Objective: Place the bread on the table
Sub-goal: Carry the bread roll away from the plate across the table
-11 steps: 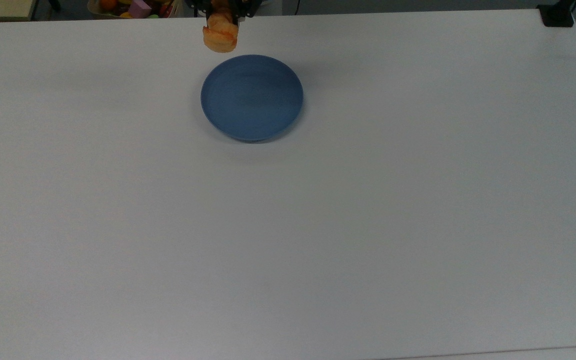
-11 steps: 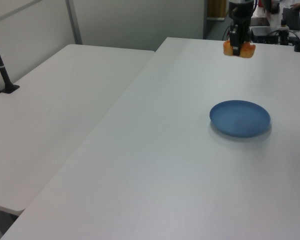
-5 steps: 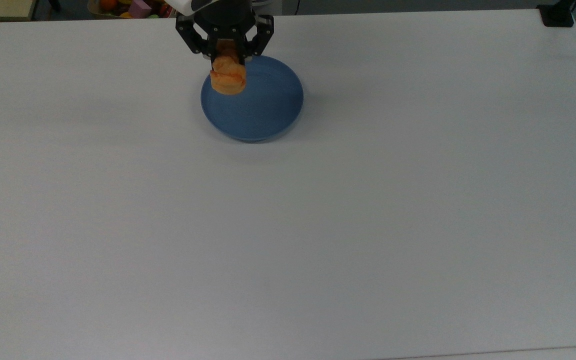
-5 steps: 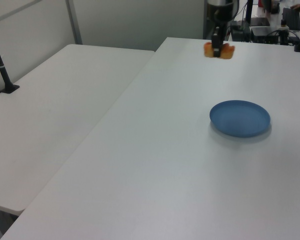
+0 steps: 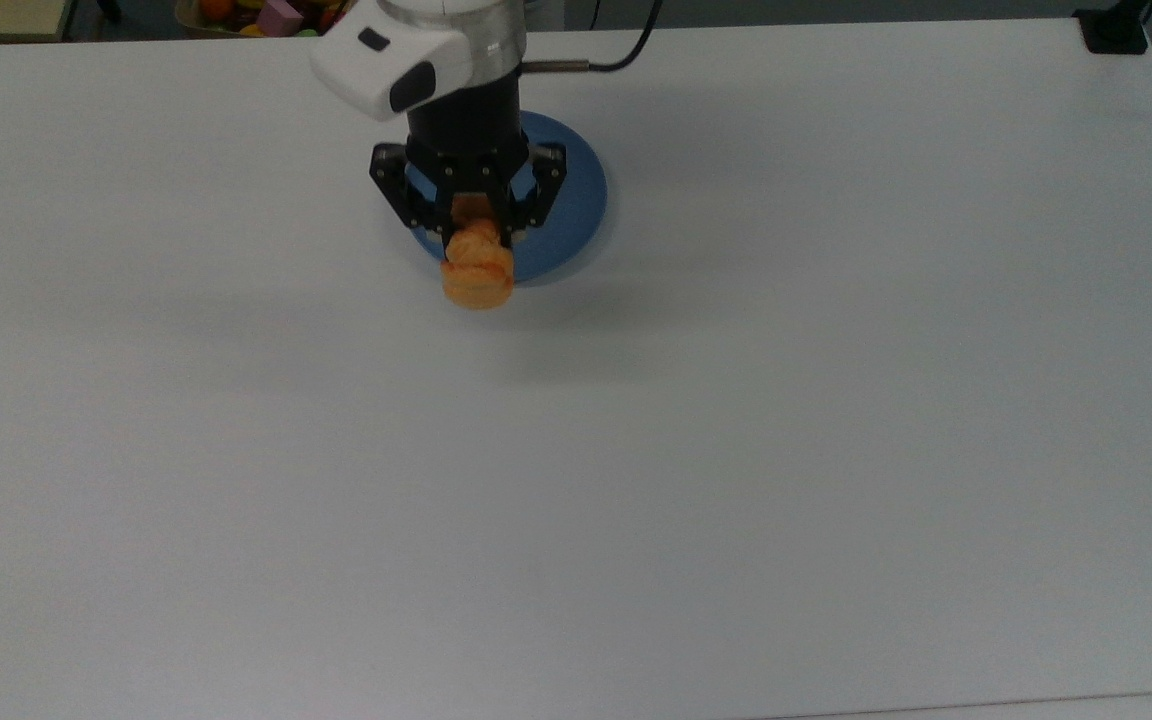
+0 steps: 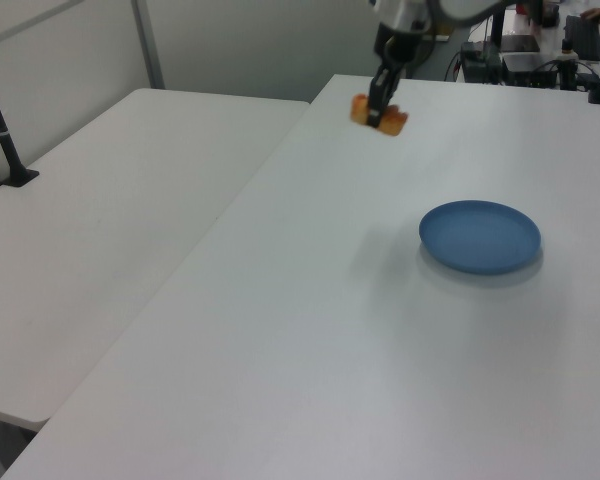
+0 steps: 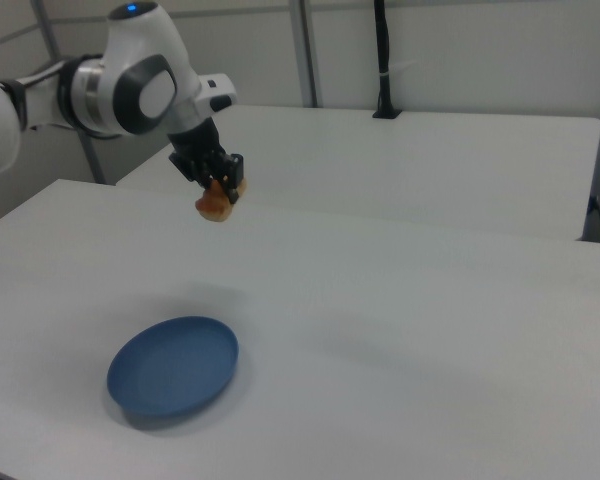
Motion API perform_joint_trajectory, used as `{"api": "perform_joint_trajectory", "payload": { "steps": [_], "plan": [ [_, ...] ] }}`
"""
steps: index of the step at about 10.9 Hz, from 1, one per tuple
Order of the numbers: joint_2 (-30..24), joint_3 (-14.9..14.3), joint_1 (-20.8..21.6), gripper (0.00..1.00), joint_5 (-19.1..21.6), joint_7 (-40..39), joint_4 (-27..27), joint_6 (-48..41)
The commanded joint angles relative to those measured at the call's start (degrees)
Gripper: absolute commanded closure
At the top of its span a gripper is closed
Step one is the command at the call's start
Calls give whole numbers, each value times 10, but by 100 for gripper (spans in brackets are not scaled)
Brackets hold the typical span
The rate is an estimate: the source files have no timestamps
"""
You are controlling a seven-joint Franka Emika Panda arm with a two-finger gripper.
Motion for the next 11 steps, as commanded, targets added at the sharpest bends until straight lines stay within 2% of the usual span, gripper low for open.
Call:
{"api": "perform_joint_trajectory", "payload": {
  "steps": [1, 8, 11],
  "plan": [
    [92, 0, 2, 58, 12, -9, 60, 84],
    [225, 6, 3, 57, 6, -14, 67, 306],
    [261, 6, 15, 54, 5, -14, 66, 338]
  ]
}}
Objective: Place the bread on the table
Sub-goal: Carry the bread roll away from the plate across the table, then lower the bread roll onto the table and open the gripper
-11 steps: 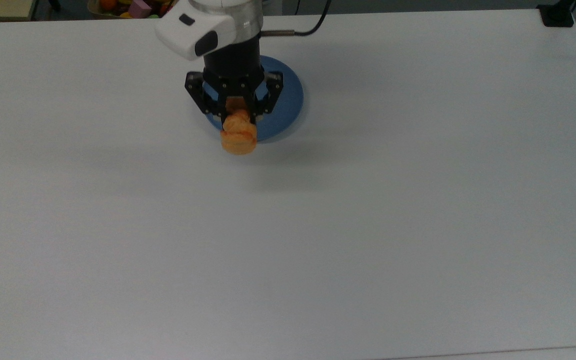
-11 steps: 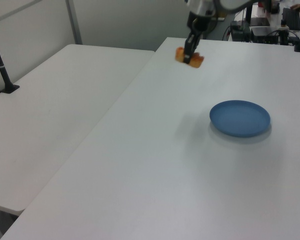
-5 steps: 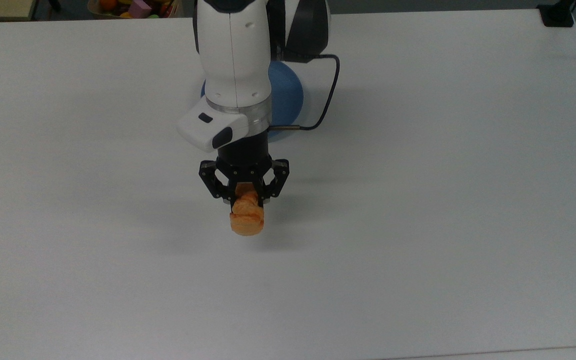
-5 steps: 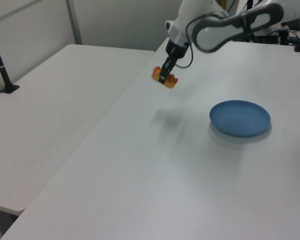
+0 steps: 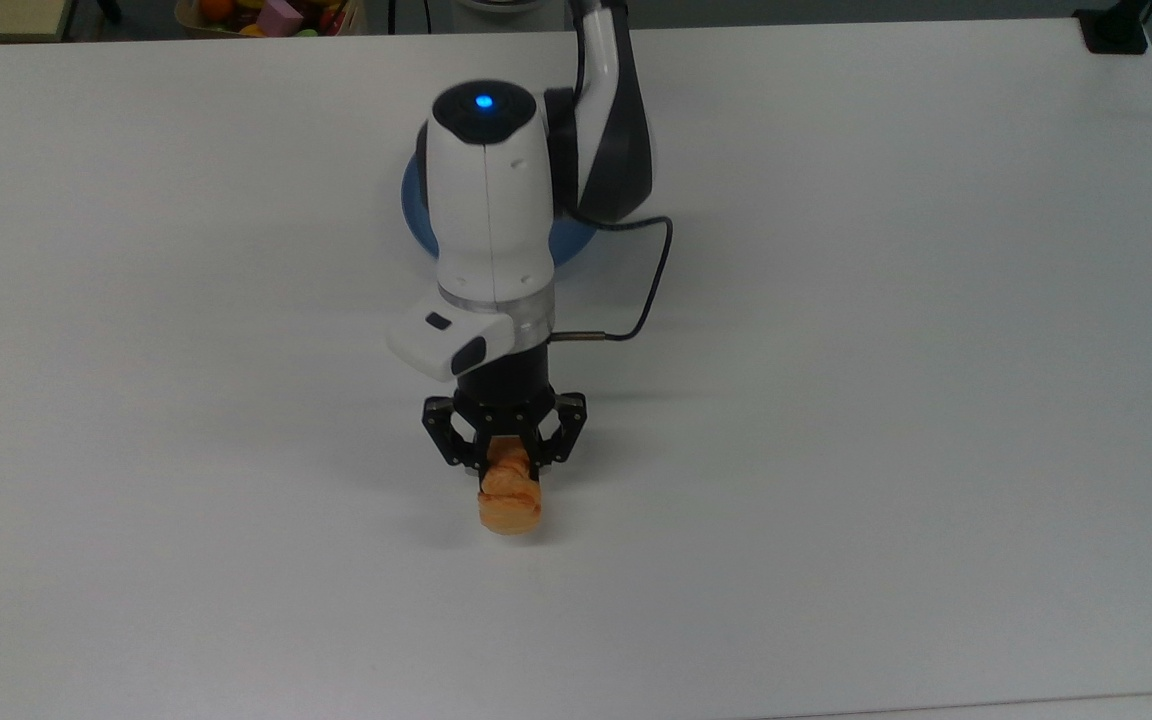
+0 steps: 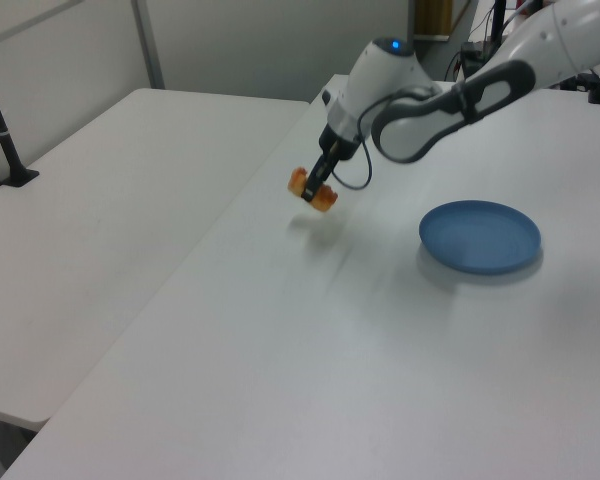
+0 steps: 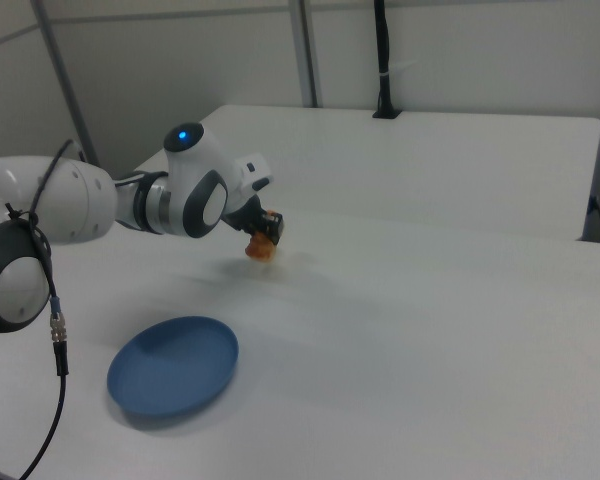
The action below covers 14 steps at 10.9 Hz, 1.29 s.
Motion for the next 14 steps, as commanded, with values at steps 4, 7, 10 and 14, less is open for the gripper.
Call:
{"api": "perform_joint_trajectory", "payload": {
  "steps": [4, 7, 10, 14],
  "plan": [
    [31, -2, 11, 30, 3, -13, 10, 16],
    [30, -2, 11, 13, 3, -12, 10, 17],
    [7, -2, 14, 0, 4, -10, 7, 14],
    [-117, -3, 8, 0, 3, -11, -96, 1]
  ]
}}
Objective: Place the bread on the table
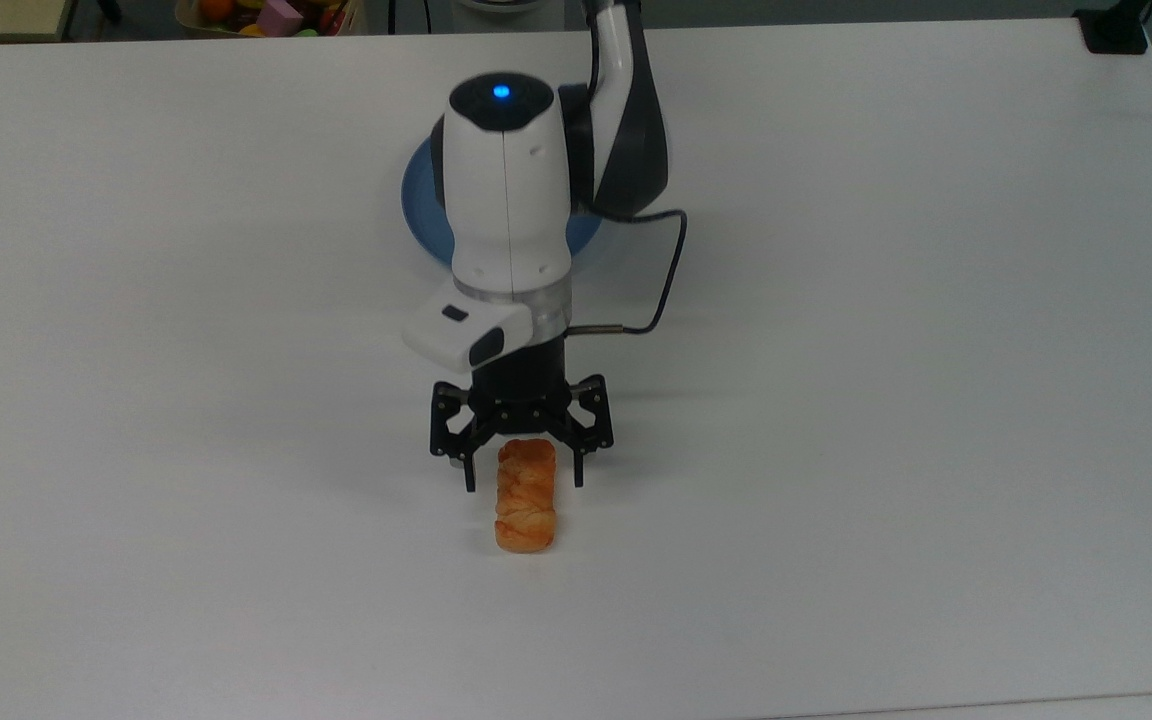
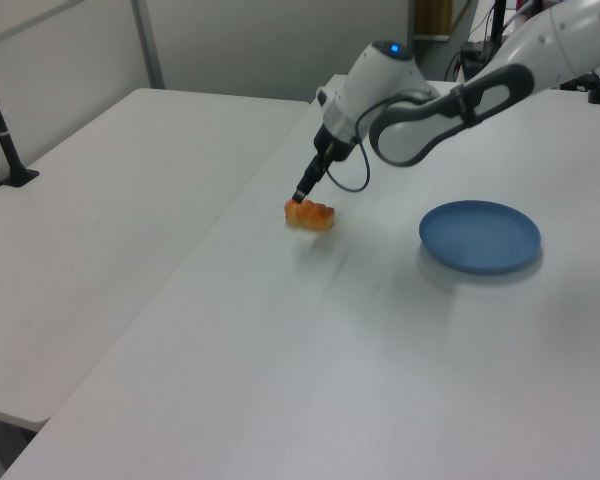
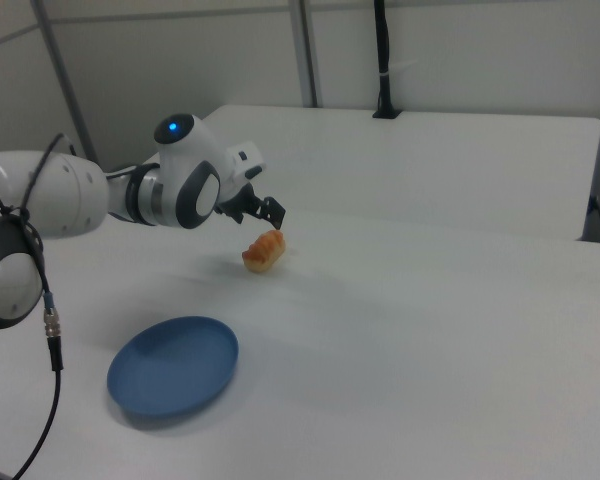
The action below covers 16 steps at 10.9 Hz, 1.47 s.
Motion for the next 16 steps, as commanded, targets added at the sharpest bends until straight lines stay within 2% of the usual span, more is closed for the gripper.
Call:
{"api": "perform_joint_trajectory", "payload": {
  "steps": [1, 3, 5, 7, 11, 16],
  "plan": [
    [-144, -4, -2, 0, 3, -8, -123, -42],
    [-218, -5, -9, 0, 3, -10, -138, -180],
    [-280, -5, -22, 0, -16, -15, -139, -327],
    [-349, -5, -37, 0, -17, -16, -158, -427],
    [-443, -8, -39, 0, -26, -15, -218, -500],
    [-467, -22, -39, 0, -29, -14, -217, -582]
  ]
}}
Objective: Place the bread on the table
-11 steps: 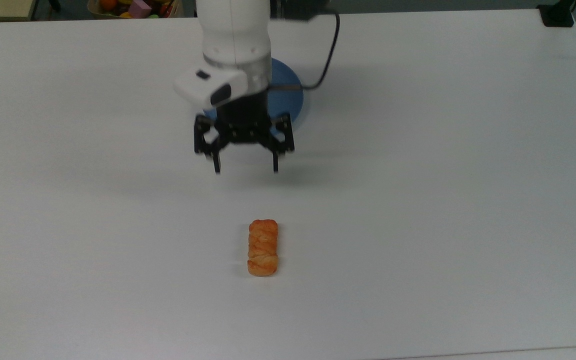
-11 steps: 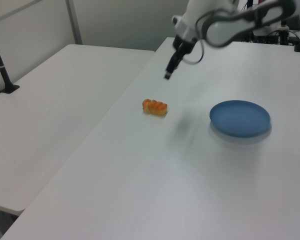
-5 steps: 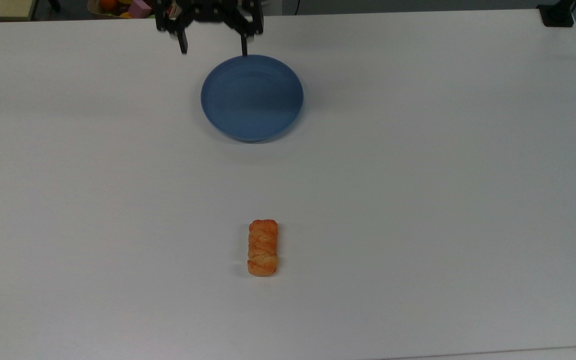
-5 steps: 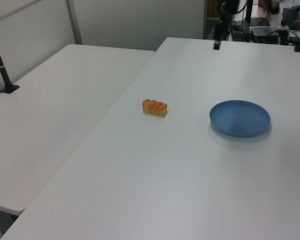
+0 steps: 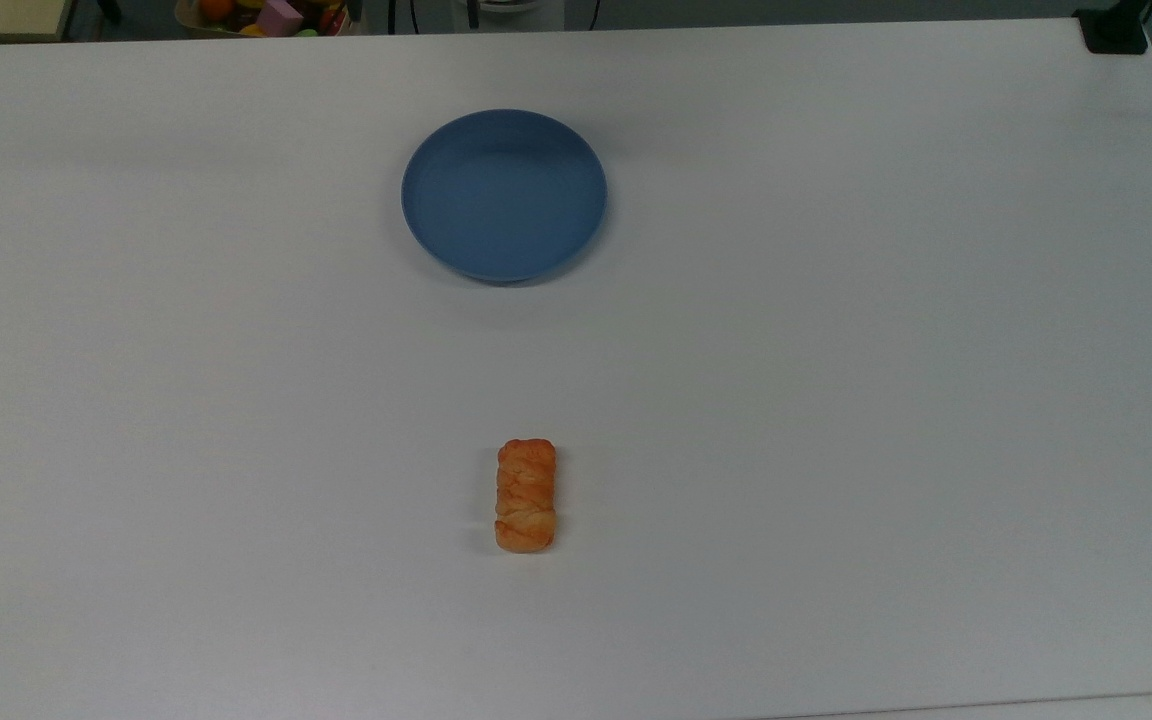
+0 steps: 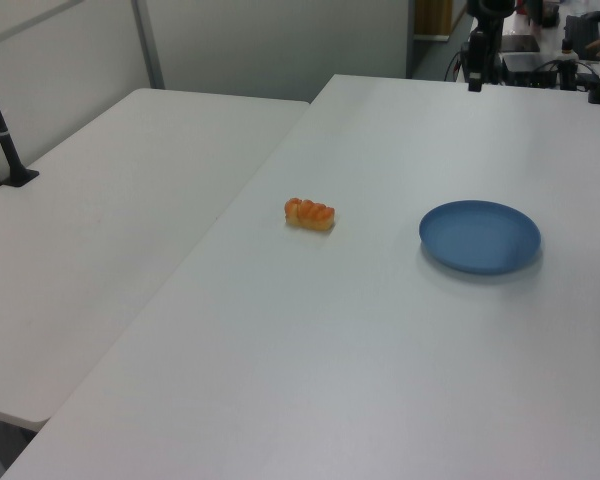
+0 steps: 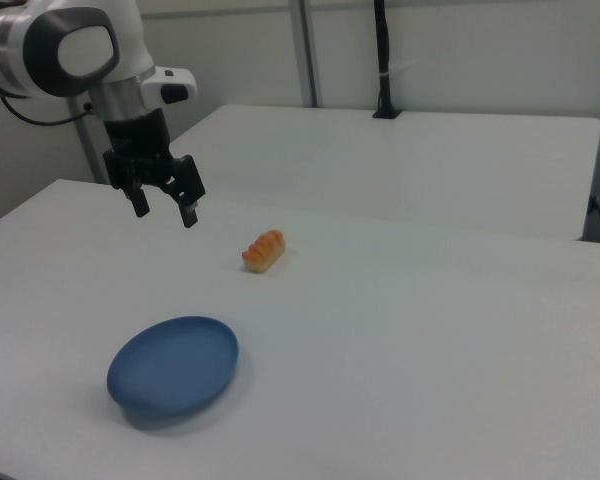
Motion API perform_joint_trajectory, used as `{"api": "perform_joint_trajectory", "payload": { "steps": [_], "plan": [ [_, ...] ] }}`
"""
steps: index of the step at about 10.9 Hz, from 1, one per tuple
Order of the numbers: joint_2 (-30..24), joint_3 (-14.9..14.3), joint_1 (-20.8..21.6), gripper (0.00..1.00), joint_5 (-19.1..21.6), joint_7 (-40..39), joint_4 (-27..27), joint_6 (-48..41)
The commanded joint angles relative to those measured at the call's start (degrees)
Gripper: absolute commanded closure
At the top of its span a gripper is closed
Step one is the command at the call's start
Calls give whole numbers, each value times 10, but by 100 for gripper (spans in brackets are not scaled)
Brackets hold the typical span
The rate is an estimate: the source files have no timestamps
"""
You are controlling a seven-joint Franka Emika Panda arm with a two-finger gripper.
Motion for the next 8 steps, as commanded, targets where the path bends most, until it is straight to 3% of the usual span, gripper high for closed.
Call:
{"api": "perform_joint_trajectory", "payload": {
  "steps": [1, 8],
  "plan": [
    [-21, -7, 4, 0, -7, -8, -19, -19],
    [-17, -16, -5, 0, -7, -8, -2, -18]
  ]
}}
